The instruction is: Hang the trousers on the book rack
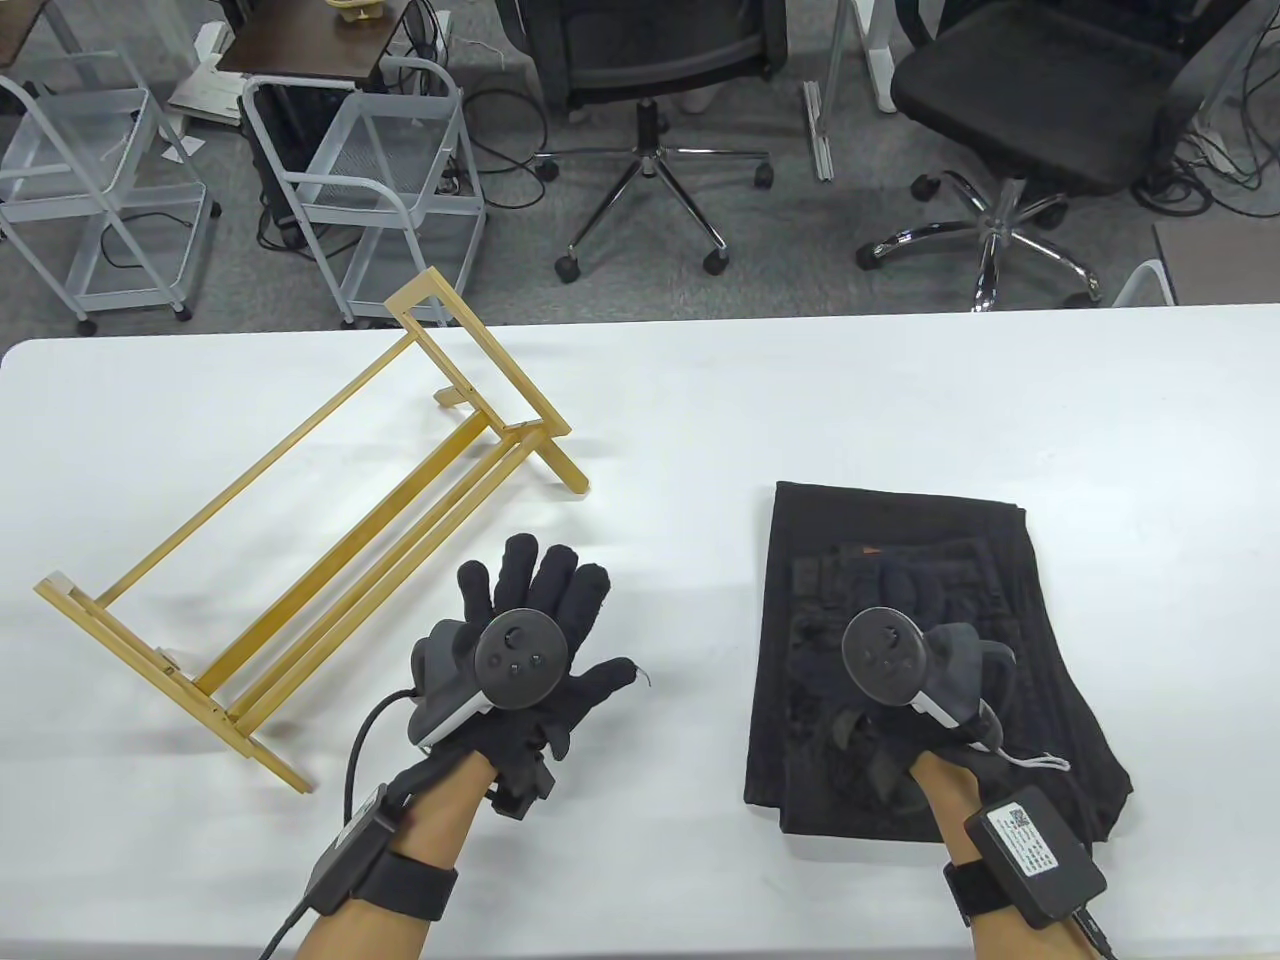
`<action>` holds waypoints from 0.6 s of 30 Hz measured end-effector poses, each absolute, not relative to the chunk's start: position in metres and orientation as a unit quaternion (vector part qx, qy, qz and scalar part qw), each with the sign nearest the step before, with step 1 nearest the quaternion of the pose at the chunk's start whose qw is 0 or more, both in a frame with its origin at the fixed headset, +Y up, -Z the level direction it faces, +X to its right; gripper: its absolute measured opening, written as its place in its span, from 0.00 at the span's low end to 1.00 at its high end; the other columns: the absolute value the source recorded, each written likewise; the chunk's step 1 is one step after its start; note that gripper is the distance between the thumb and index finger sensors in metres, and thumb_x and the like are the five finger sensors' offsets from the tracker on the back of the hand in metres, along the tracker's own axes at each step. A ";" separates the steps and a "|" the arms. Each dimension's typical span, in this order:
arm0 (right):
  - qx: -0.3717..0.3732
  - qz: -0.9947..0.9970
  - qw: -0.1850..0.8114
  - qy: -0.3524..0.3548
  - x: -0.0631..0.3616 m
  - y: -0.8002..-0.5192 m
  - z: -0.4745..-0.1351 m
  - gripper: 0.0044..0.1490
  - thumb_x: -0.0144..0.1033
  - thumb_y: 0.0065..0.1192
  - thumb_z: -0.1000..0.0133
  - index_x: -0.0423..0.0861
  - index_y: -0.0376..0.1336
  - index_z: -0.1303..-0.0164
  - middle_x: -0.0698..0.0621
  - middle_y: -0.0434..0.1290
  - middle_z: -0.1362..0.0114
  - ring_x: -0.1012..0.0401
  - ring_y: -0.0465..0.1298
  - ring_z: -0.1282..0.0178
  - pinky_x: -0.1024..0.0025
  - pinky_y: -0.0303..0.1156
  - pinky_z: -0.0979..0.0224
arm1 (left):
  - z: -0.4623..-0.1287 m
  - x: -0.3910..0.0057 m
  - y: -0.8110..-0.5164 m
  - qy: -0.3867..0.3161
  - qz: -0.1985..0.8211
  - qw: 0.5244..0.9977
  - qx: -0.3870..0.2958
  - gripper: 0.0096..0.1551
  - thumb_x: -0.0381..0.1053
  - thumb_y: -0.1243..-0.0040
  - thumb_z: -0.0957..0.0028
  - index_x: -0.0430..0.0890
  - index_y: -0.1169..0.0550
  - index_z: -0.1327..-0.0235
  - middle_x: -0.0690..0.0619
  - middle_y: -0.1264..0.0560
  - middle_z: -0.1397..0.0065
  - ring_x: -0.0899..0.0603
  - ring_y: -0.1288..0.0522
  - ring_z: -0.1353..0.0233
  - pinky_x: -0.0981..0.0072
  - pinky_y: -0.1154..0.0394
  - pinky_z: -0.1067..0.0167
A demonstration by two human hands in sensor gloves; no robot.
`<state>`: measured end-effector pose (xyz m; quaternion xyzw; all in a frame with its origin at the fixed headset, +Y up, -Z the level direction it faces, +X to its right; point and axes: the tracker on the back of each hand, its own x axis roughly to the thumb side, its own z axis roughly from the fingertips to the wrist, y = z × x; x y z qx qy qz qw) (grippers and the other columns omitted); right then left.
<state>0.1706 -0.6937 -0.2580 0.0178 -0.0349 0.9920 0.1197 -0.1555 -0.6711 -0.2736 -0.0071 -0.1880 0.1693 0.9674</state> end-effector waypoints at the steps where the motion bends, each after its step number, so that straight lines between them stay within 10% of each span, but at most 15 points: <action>1: 0.010 0.993 0.118 -0.029 0.173 -0.695 -0.259 0.67 0.67 0.63 0.60 0.34 0.42 0.27 0.31 0.48 0.20 0.28 0.51 0.24 0.20 0.47 0.35 | -0.274 -0.155 -0.672 -0.187 0.171 0.967 -0.007 0.54 0.75 0.41 0.64 0.53 0.39 0.24 0.49 0.44 0.14 0.36 0.59 0.14 0.31 0.68 0.29; 18: -0.100 0.989 0.104 0.020 0.215 -0.712 -0.279 0.68 0.66 0.63 0.59 0.33 0.40 0.27 0.30 0.46 0.20 0.27 0.50 0.24 0.20 0.47 0.35 | -0.274 -0.154 -0.672 -0.185 0.172 0.967 -0.025 0.54 0.74 0.41 0.63 0.53 0.39 0.24 0.49 0.45 0.14 0.36 0.60 0.14 0.32 0.69 0.29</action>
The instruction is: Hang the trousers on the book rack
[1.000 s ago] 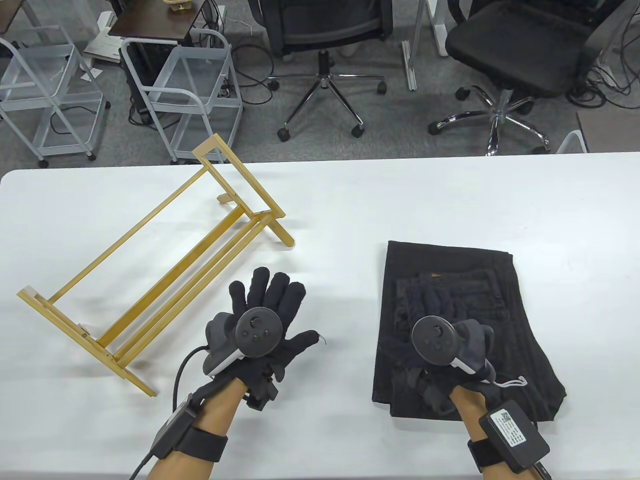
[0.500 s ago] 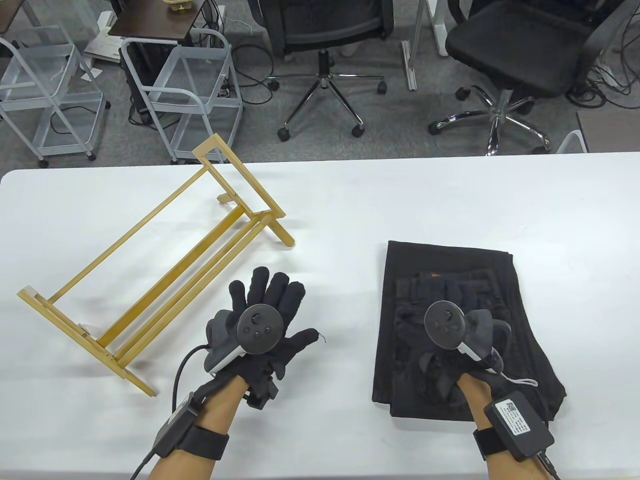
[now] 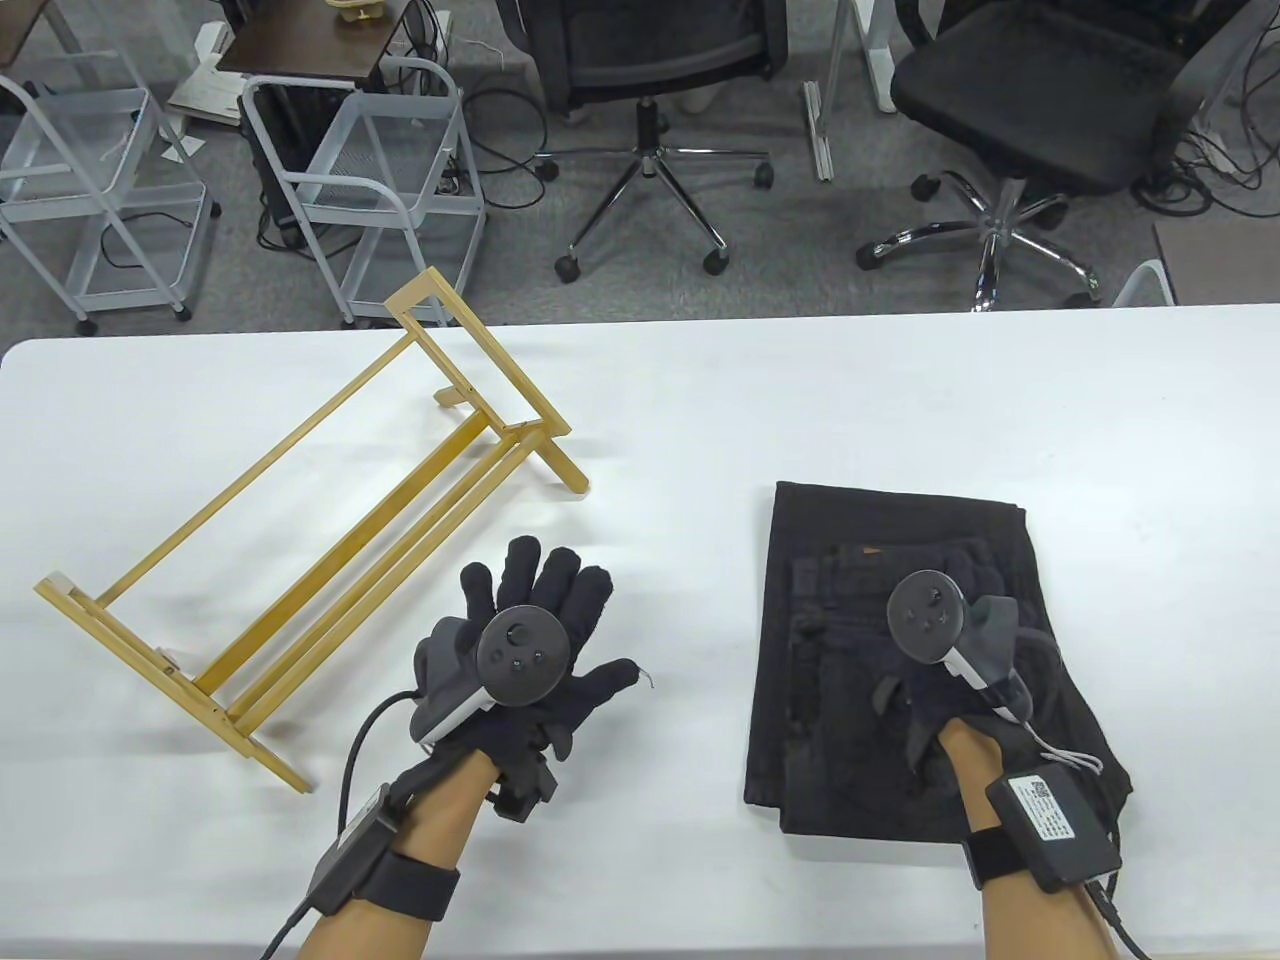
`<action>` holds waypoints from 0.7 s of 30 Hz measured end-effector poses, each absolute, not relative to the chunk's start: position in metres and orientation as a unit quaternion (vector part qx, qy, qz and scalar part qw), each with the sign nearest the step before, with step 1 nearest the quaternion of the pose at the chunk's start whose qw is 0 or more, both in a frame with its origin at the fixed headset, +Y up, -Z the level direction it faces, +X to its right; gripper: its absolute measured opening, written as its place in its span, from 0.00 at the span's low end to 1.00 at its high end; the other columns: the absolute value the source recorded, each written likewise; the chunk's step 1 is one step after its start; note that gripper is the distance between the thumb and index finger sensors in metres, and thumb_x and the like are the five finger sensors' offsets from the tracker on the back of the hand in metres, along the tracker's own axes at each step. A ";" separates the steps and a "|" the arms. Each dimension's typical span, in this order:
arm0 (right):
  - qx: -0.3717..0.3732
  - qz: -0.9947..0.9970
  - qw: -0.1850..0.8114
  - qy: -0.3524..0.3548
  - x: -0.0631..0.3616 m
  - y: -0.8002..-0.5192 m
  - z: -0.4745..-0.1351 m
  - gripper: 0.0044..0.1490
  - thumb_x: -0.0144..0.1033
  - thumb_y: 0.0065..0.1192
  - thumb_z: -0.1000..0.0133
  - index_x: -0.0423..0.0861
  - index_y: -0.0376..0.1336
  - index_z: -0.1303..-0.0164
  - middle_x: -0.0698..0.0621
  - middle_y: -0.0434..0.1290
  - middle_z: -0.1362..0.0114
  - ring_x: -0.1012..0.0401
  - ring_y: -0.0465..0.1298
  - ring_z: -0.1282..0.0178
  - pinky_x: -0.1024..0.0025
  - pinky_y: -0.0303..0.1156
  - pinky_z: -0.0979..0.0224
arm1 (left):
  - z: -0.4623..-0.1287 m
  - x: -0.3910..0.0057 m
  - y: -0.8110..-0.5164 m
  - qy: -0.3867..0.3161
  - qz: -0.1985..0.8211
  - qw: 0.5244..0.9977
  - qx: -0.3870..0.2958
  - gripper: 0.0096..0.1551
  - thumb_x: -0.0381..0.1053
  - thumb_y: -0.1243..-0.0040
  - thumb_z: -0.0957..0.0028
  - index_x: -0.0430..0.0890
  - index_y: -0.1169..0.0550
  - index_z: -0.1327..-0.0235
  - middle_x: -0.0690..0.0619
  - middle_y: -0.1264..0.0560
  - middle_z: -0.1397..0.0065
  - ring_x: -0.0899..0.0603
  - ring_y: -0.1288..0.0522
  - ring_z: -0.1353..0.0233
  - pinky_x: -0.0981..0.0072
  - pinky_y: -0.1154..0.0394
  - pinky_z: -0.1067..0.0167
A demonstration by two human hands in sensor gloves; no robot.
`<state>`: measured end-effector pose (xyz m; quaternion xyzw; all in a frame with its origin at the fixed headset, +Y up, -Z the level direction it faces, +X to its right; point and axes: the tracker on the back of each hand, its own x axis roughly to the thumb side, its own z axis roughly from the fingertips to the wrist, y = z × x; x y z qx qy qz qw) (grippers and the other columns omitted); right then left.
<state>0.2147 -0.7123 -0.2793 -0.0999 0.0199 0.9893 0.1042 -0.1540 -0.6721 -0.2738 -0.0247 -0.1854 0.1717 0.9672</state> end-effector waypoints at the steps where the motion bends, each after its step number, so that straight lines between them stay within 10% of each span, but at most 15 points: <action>1: -0.107 0.988 0.105 0.026 0.217 -0.714 -0.280 0.68 0.66 0.63 0.59 0.33 0.40 0.27 0.30 0.45 0.20 0.27 0.49 0.24 0.20 0.47 0.34 | -0.274 -0.154 -0.672 -0.185 0.173 0.967 -0.024 0.54 0.74 0.41 0.63 0.53 0.39 0.24 0.49 0.44 0.14 0.36 0.60 0.14 0.31 0.69 0.29; 21: -0.276 0.937 0.177 0.123 0.284 -0.749 -0.281 0.73 0.64 0.64 0.58 0.31 0.31 0.29 0.27 0.37 0.22 0.24 0.47 0.26 0.21 0.50 0.35 | -0.278 -0.157 -0.677 -0.175 0.176 0.967 -0.058 0.54 0.75 0.41 0.63 0.52 0.39 0.24 0.49 0.45 0.14 0.36 0.60 0.14 0.32 0.69 0.30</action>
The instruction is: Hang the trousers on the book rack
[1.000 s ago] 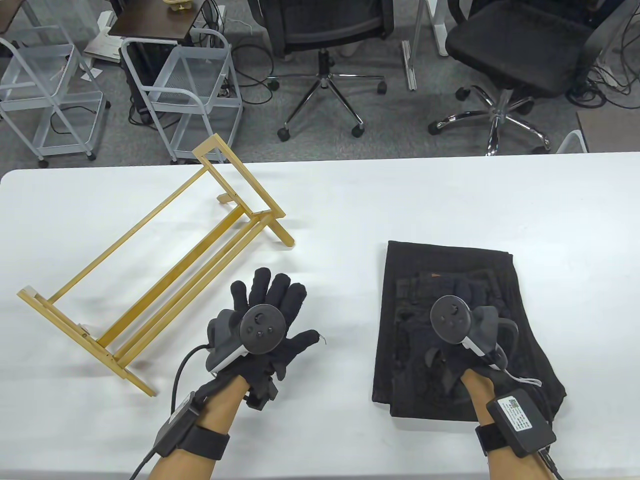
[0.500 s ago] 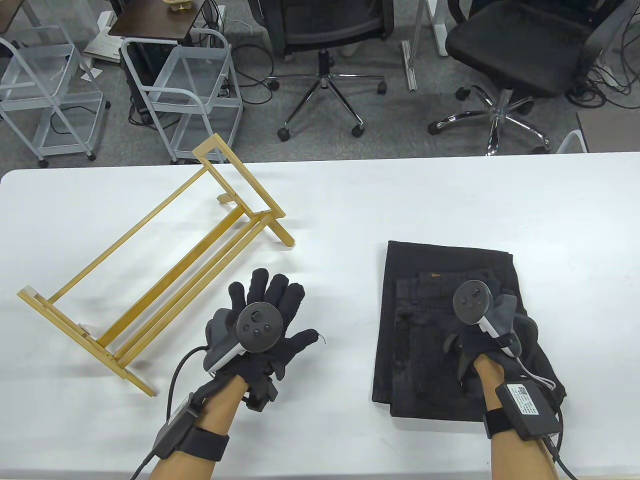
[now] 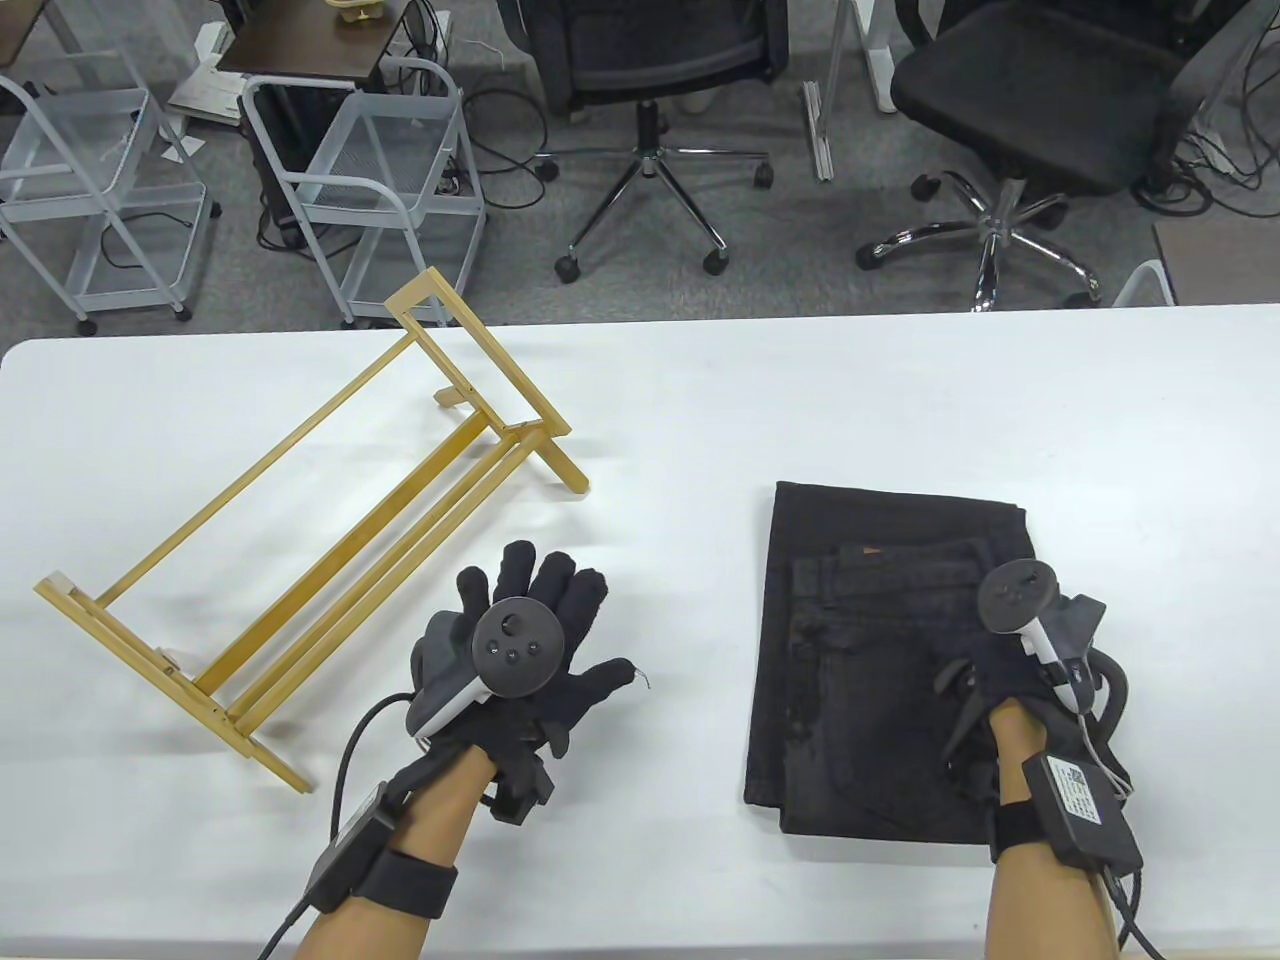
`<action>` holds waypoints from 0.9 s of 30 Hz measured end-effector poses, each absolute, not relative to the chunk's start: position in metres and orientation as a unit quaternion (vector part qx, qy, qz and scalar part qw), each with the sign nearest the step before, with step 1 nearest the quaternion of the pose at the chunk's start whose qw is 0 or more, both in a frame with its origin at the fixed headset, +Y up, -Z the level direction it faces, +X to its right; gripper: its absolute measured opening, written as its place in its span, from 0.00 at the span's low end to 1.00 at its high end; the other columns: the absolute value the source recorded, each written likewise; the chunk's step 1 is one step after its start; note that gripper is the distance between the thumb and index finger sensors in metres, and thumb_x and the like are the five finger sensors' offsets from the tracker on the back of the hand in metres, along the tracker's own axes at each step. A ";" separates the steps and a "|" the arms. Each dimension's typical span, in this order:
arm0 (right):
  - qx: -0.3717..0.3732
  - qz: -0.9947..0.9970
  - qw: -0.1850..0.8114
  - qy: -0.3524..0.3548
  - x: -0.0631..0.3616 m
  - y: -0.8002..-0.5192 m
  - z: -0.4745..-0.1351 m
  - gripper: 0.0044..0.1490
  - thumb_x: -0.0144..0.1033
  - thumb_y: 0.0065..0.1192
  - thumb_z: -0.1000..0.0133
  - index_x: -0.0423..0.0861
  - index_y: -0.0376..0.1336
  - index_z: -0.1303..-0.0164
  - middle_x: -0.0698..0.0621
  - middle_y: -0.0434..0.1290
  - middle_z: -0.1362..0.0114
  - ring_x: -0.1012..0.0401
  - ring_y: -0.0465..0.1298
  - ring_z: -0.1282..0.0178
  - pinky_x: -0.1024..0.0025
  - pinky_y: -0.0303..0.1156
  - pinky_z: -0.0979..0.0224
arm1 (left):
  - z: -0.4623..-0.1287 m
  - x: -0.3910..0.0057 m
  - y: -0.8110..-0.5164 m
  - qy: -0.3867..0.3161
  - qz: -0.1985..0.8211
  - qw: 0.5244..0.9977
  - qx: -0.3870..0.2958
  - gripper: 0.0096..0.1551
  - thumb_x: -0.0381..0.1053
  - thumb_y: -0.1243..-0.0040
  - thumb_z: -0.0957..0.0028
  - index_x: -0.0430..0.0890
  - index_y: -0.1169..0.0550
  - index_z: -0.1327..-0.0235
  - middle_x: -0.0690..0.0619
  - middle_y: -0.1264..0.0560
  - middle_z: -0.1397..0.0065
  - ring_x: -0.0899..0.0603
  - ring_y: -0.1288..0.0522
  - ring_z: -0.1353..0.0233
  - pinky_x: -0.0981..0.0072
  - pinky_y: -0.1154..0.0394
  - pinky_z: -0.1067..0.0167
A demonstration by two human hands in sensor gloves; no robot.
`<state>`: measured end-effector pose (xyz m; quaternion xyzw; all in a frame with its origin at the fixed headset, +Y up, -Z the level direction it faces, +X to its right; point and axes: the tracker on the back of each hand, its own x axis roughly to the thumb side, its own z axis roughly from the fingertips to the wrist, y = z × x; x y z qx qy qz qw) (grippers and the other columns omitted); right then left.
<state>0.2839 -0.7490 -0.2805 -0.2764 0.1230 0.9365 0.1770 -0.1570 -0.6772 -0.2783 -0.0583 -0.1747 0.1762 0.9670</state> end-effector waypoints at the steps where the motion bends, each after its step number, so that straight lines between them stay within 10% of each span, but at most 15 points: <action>1: -0.276 0.935 0.181 0.128 0.285 -0.750 -0.281 0.73 0.64 0.64 0.58 0.30 0.31 0.29 0.26 0.38 0.22 0.24 0.48 0.26 0.22 0.52 0.35 | -0.278 -0.157 -0.678 -0.175 0.177 0.967 -0.060 0.54 0.75 0.42 0.63 0.52 0.39 0.24 0.48 0.45 0.14 0.36 0.60 0.14 0.32 0.69 0.30; 8: -0.317 0.921 0.198 0.113 0.295 -0.747 -0.279 0.73 0.58 0.71 0.60 0.28 0.34 0.29 0.26 0.46 0.22 0.30 0.57 0.28 0.29 0.59 0.34 | -0.278 -0.156 -0.679 -0.176 0.179 0.966 -0.071 0.54 0.74 0.42 0.62 0.52 0.39 0.24 0.48 0.44 0.14 0.36 0.60 0.14 0.32 0.69 0.30; 17: -0.401 0.862 0.284 0.124 0.315 -0.748 -0.269 0.76 0.51 0.83 0.69 0.23 0.42 0.32 0.39 0.69 0.36 0.51 0.79 0.52 0.47 0.77 0.49 | -0.278 -0.156 -0.681 -0.173 0.178 0.965 -0.084 0.53 0.74 0.42 0.62 0.52 0.39 0.24 0.48 0.43 0.15 0.35 0.60 0.14 0.32 0.69 0.30; 27: -0.386 0.823 0.390 0.148 0.321 -0.750 -0.262 0.51 0.46 0.84 0.67 0.39 0.61 0.39 0.55 0.77 0.51 0.60 0.77 0.65 0.43 0.74 0.44 | -0.276 -0.156 -0.682 -0.176 0.180 0.964 -0.088 0.53 0.74 0.42 0.62 0.52 0.38 0.24 0.48 0.43 0.15 0.35 0.60 0.14 0.31 0.69 0.31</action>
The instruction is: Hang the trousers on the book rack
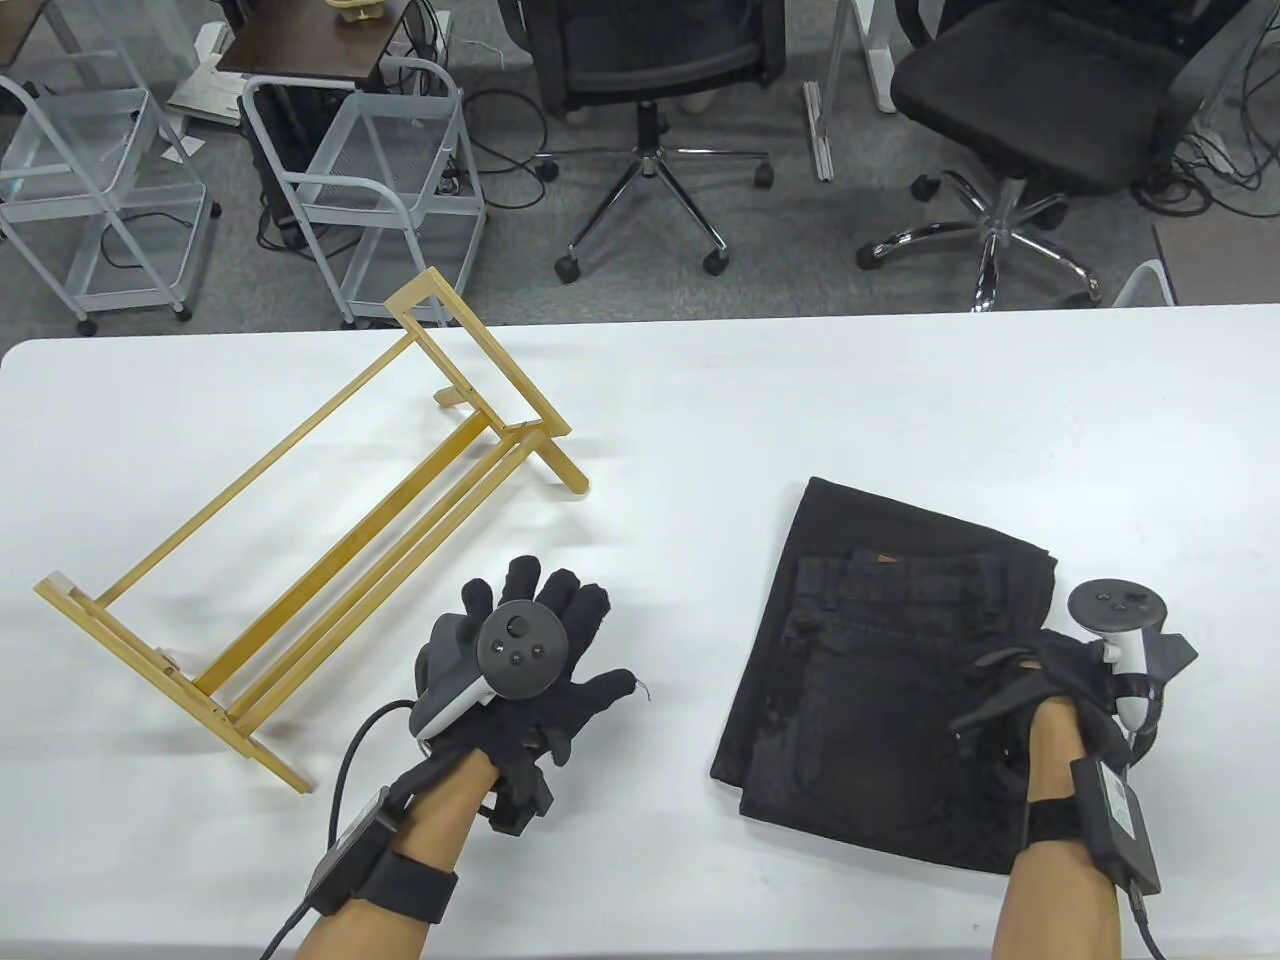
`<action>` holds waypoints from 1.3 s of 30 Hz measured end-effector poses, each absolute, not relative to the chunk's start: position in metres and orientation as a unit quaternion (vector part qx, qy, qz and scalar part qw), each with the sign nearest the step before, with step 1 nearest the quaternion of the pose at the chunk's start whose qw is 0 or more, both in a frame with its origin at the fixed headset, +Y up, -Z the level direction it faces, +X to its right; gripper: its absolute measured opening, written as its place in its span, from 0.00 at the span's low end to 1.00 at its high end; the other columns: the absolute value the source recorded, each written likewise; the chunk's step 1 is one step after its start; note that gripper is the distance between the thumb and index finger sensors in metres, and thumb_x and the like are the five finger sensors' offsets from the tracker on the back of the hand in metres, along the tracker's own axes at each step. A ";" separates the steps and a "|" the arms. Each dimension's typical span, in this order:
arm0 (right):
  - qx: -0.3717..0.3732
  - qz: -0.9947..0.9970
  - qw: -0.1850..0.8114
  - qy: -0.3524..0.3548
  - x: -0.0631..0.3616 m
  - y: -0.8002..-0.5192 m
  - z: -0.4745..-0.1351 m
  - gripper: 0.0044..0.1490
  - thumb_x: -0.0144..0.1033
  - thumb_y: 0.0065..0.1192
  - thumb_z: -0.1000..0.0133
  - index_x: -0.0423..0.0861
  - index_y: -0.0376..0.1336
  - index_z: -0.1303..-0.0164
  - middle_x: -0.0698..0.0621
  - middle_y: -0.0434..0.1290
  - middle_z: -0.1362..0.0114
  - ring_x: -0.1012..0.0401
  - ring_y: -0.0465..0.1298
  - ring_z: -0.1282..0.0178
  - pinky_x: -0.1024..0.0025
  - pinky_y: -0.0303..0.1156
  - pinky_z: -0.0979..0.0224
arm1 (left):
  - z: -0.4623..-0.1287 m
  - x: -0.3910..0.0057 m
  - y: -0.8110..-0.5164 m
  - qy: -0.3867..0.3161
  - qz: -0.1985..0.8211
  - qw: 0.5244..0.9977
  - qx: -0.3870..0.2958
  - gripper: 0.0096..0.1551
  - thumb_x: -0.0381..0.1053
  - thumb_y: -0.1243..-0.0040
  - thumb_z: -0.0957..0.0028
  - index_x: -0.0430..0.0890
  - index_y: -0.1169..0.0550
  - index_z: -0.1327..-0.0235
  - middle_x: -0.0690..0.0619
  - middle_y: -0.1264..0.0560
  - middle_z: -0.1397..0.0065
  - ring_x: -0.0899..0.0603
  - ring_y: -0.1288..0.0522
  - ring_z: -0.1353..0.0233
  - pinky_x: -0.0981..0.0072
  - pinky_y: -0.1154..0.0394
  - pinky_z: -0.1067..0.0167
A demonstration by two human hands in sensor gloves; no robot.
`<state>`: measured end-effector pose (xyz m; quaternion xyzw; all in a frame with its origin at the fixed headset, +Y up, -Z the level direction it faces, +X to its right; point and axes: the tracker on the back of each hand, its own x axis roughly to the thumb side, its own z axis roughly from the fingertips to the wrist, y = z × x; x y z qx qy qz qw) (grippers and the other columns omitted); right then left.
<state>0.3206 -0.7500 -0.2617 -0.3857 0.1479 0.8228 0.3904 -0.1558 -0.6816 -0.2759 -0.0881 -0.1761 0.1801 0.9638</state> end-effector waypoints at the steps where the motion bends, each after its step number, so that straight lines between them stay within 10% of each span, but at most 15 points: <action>1: -0.382 0.826 0.389 0.146 0.320 -0.749 -0.262 0.46 0.46 0.84 0.66 0.44 0.63 0.41 0.55 0.76 0.51 0.59 0.77 0.65 0.42 0.73 0.43 | -0.276 -0.156 -0.682 -0.176 0.181 0.964 -0.088 0.53 0.74 0.42 0.62 0.52 0.39 0.24 0.48 0.43 0.15 0.35 0.60 0.14 0.31 0.69 0.31; 11: -0.256 0.935 0.245 -0.002 0.284 -0.724 -0.272 0.37 0.43 0.80 0.65 0.48 0.65 0.48 0.46 0.65 0.28 0.41 0.76 0.30 0.39 0.75 0.35 | -0.276 -0.154 -0.685 -0.181 0.181 0.962 -0.099 0.53 0.74 0.42 0.62 0.52 0.39 0.24 0.48 0.43 0.15 0.35 0.60 0.14 0.32 0.70 0.31; 16: -0.166 0.951 0.258 -0.043 0.271 -0.714 -0.274 0.37 0.39 0.80 0.63 0.48 0.64 0.45 0.45 0.70 0.29 0.55 0.87 0.43 0.59 0.87 0.43 | -0.276 -0.153 -0.688 -0.182 0.179 0.961 -0.108 0.53 0.74 0.42 0.62 0.52 0.39 0.24 0.48 0.43 0.15 0.35 0.60 0.15 0.32 0.70 0.31; 39: 0.108 0.902 0.385 -0.161 0.203 -0.643 -0.239 0.43 0.35 0.78 0.59 0.56 0.56 0.36 0.55 0.68 0.26 0.52 0.87 0.44 0.57 0.87 0.46 | -0.285 -0.172 -0.684 -0.156 0.268 0.945 -0.107 0.63 0.79 0.45 0.62 0.49 0.55 0.24 0.47 0.51 0.14 0.34 0.63 0.15 0.31 0.70 0.31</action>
